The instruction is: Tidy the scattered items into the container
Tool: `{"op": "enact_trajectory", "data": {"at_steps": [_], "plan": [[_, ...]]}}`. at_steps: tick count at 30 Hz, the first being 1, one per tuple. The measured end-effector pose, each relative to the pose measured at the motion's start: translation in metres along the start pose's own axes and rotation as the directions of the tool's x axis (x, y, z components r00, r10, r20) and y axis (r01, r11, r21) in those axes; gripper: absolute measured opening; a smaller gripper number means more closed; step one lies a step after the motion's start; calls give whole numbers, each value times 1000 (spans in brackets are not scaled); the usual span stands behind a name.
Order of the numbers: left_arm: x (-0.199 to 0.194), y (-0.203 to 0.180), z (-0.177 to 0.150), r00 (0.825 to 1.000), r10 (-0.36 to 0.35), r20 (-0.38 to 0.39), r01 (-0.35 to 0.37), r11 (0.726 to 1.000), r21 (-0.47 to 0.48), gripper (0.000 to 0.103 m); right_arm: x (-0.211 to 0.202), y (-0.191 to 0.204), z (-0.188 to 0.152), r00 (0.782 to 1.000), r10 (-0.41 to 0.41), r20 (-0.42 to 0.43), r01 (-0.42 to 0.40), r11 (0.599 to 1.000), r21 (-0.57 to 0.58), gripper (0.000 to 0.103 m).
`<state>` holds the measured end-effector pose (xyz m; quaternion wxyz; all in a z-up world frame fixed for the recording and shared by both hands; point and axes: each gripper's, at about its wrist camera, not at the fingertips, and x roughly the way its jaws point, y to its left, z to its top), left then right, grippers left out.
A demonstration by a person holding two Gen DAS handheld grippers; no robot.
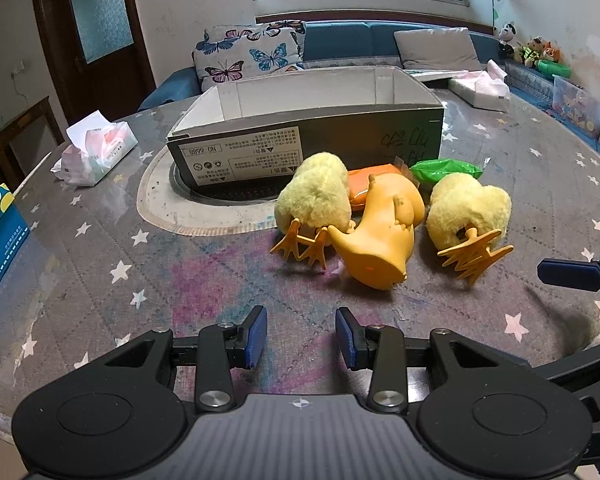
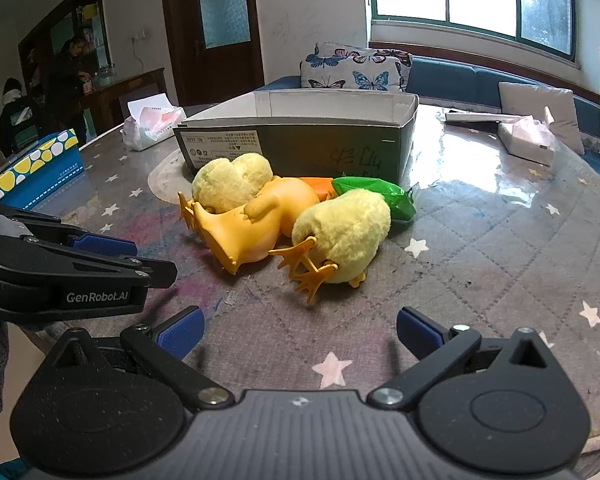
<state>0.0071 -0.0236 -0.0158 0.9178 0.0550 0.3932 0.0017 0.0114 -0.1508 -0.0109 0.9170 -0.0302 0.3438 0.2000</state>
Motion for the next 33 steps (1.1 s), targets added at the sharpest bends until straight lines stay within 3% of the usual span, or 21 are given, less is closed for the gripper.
{"op": "enact_trajectory", "data": {"at_steps": [33], "plan": [[12,1,7,999,-1,-36,1,1000,-2,40,11,-1,4,1000,23,-18,-23,1000,-1,103]]}}
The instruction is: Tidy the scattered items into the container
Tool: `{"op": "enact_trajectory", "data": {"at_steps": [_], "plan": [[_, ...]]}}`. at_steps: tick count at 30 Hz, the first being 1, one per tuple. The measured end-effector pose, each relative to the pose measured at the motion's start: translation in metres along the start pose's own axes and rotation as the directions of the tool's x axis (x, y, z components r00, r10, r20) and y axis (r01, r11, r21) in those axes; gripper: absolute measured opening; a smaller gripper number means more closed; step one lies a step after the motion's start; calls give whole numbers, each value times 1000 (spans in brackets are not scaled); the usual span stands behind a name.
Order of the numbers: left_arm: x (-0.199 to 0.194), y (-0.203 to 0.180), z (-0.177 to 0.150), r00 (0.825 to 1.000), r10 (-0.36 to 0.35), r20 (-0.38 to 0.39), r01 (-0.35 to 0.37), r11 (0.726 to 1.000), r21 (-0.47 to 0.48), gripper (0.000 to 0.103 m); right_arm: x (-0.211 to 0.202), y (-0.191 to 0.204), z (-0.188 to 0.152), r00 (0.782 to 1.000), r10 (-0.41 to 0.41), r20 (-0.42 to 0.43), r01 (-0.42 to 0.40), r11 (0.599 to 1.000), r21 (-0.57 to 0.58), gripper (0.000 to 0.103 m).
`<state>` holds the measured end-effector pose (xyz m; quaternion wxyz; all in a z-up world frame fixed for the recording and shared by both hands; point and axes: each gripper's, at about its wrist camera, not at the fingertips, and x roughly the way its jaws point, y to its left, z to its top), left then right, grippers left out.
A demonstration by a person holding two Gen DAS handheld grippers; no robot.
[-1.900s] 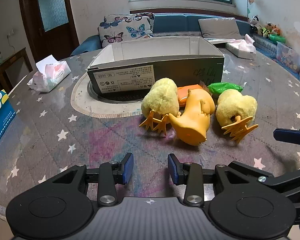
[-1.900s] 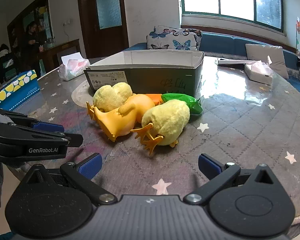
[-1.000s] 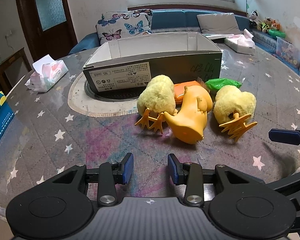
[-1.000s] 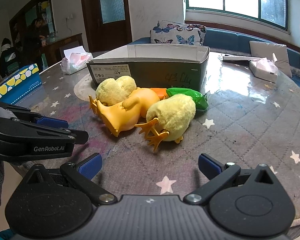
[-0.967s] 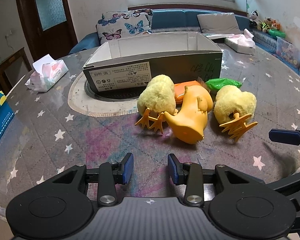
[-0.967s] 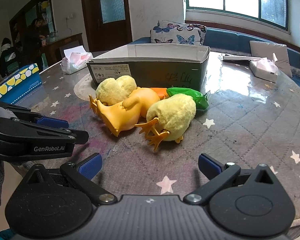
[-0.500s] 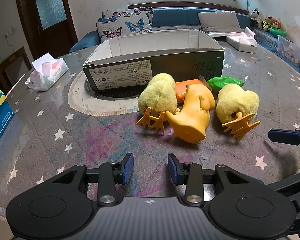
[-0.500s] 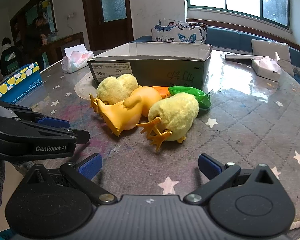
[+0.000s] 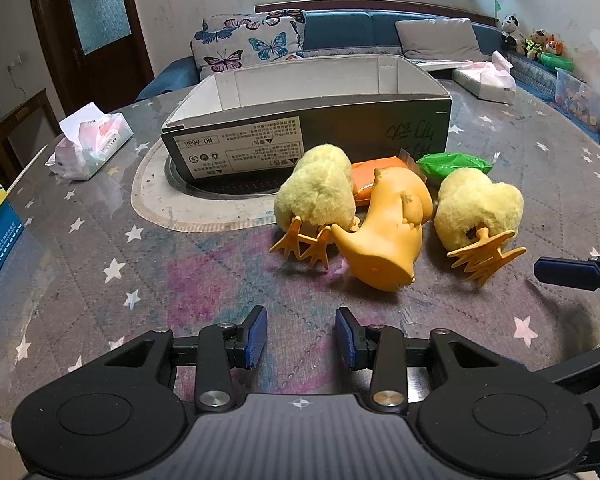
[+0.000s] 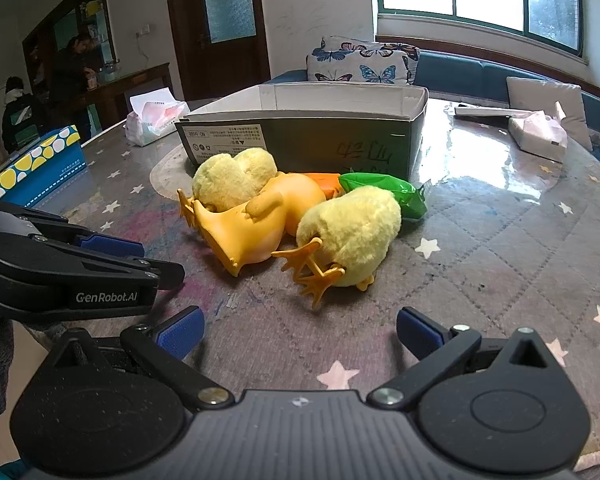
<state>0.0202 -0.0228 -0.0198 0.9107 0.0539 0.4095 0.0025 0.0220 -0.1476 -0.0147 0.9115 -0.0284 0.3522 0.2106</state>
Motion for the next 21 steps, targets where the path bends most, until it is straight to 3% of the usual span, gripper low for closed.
{"op": "enact_trajectory", "data": {"at_steps": [21], "plan": [[5,9,13,1000,-7,-6,7,1000,-20,40,14,-8,14,1000,-10,0,10,1000,6,103]]}}
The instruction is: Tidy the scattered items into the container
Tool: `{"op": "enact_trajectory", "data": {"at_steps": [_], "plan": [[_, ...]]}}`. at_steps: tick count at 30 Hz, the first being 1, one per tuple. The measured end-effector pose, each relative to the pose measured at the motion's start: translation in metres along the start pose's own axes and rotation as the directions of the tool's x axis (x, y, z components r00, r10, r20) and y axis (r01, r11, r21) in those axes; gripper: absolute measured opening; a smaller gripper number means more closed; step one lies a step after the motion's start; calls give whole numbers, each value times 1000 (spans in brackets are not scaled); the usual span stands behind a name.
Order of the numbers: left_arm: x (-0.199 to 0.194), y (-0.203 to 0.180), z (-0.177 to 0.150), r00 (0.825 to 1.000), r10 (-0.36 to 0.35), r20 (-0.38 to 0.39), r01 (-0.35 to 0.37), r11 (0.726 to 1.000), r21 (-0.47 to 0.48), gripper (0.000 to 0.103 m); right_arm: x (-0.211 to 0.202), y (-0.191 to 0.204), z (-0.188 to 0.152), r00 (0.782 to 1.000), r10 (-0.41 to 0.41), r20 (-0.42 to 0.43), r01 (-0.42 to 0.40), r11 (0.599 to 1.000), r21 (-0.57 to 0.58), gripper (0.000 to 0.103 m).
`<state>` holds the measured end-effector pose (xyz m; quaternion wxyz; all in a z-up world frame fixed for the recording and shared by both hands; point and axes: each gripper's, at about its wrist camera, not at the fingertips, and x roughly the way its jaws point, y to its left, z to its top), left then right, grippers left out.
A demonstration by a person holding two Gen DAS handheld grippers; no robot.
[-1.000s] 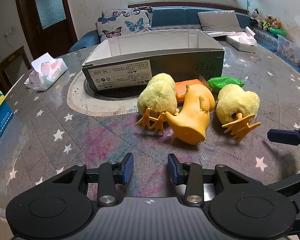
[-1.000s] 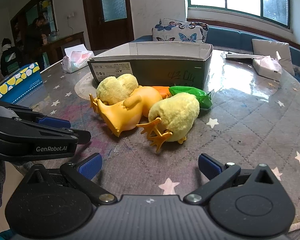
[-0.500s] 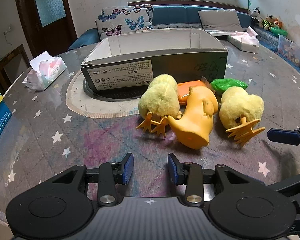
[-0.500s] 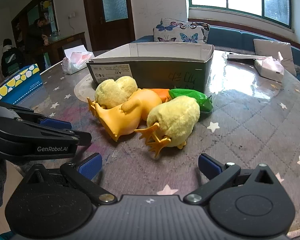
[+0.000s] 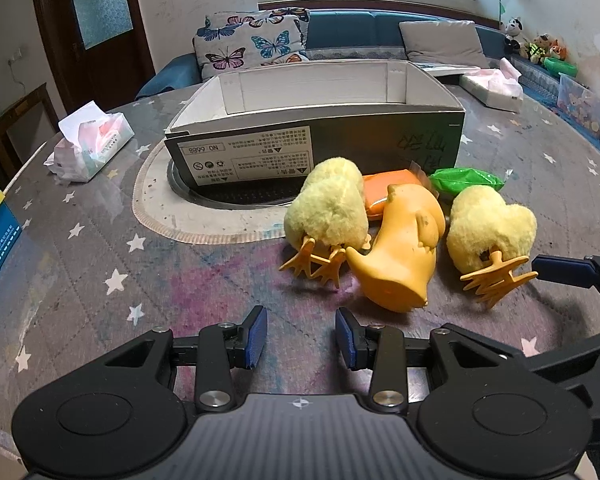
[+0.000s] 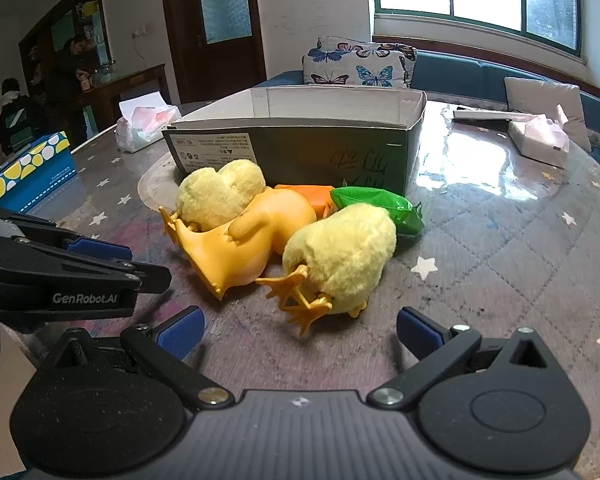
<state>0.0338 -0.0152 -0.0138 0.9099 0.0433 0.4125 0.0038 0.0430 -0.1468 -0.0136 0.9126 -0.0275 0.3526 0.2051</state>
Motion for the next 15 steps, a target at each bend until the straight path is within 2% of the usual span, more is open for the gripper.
{"op": "enact_trajectory", "data": {"at_steps": [15], "plan": [[-3,3,3,1000,-24,5,24,1000,-1,40,12,-13,3,997,-82,-7,82,996,30,103]]}}
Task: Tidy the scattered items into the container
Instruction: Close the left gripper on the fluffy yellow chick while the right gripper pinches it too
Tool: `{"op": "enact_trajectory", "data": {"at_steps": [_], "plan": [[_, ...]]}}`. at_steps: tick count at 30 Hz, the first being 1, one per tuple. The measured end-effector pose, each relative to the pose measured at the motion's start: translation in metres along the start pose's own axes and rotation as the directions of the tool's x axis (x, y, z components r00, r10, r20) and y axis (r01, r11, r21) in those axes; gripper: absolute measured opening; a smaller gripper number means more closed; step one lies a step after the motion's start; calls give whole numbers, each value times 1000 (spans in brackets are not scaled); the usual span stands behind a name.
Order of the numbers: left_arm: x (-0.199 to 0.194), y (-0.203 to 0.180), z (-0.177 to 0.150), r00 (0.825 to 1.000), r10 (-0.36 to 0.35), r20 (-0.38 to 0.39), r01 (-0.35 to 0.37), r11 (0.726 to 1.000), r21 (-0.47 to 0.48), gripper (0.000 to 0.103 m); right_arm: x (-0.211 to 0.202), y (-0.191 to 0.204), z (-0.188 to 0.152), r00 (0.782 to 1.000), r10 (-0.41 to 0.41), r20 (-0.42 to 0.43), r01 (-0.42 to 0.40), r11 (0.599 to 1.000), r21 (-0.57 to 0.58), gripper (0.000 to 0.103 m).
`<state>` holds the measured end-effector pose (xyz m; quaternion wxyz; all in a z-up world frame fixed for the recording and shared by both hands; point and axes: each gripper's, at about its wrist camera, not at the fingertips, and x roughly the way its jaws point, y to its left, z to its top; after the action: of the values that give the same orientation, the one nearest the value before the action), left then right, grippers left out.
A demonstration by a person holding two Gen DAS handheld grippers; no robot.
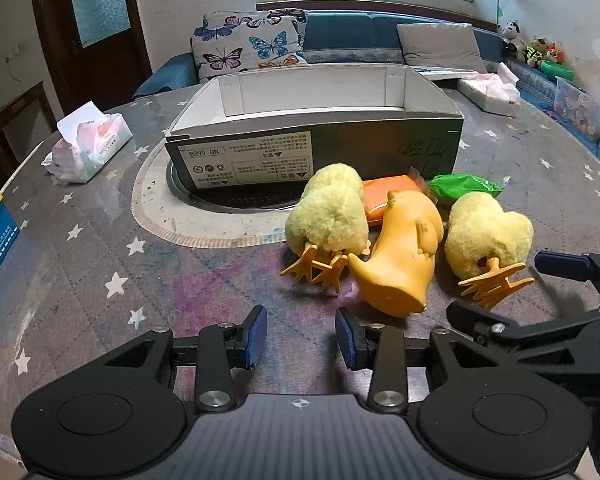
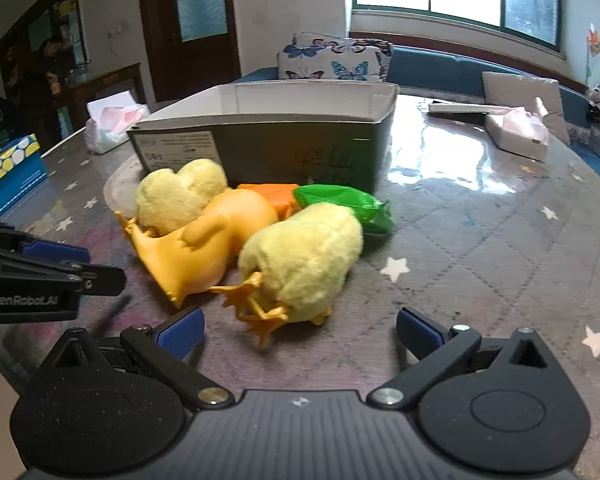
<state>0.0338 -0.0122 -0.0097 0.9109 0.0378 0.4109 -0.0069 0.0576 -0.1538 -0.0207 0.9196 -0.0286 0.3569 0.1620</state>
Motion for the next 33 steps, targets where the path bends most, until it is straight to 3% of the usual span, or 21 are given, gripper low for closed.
{"op": "enact_trajectory", "data": {"at_steps": [14,19,27,33], "plan": [[-17,-13,10,997,-65,39,62,997,53,40,-11,-29,-4,987,-160,-1,160,986,52,103],[-18,-24,21,993,-106,54,102,992,74,40,-25,-29,-3,998,-45,41,43,998,34,103],[-14,-45,46,986,-156,63,147,981,127,40,-24,-21,11,997,-6,75,7,1000,-13,99],[0,-56,62,978,-206,25,201,970,133,40,-14,-25,18,997,27,70,-27,1000,-1,90]]}}
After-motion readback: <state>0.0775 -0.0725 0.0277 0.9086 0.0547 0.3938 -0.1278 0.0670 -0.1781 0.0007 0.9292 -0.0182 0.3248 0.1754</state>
